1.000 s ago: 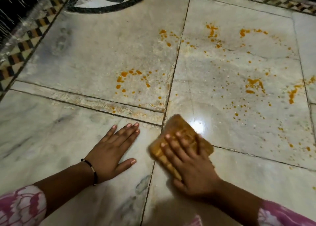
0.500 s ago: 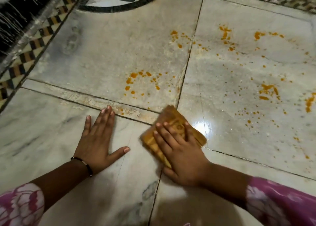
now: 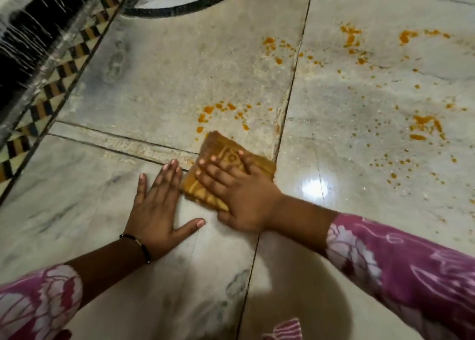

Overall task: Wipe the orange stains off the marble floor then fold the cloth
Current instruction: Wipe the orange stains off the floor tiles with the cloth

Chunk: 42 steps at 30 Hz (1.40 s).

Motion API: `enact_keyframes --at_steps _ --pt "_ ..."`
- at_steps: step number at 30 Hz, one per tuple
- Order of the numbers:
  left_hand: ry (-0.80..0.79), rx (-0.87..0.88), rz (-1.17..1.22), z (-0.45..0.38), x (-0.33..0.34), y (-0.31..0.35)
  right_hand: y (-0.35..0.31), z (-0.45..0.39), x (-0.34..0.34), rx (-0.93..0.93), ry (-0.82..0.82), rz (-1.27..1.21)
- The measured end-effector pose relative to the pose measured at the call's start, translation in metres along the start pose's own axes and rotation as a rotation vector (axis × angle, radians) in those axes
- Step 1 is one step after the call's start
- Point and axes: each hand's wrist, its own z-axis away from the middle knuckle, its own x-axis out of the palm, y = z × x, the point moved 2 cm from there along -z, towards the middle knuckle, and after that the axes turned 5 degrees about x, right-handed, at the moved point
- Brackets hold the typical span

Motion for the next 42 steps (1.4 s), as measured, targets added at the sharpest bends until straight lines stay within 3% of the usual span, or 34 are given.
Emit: enact_keyframes --at_steps 5,9,14,17,22,25,28,32,35,37,42 --pt "0.050 -0.032 0.031 0.007 0.000 -0.001 0.050 0.036 0.006 0.186 0.032 -0.028" --pt "0.080 -0.021 0.022 0.005 0.000 0.003 0.020 0.063 0.014 -0.012 0.037 0.138" --pt "0.125 -0.051 0.029 0.006 0.000 0.002 -0.015 -0.030 -0.008 -0.179 -0.055 0.141" --pt "0.128 -0.069 0.036 0.007 -0.001 0.002 0.014 -0.058 -0.017 -0.050 -0.039 0.063" --pt "0.116 -0.073 0.038 0.006 -0.002 0.002 0.039 0.013 0.001 0.133 0.122 -0.015" --pt "0.106 -0.093 0.046 0.004 -0.001 0.004 -0.011 0.046 0.020 0.014 0.138 -0.023" --pt "0.103 -0.085 0.039 0.004 0.000 0.005 -0.021 0.008 0.012 -0.088 0.097 -0.034" --pt "0.083 -0.084 0.033 0.003 0.001 0.004 0.039 -0.025 -0.004 0.131 0.059 -0.074" --pt "0.079 -0.089 0.037 0.005 -0.001 0.004 0.064 0.028 0.006 0.314 0.184 -0.075" --pt "0.095 -0.105 0.055 0.001 -0.002 0.008 0.045 0.071 0.019 0.362 0.225 -0.083" --pt "0.117 -0.042 0.052 -0.008 0.001 0.029 -0.015 0.077 0.033 0.066 0.155 -0.071"
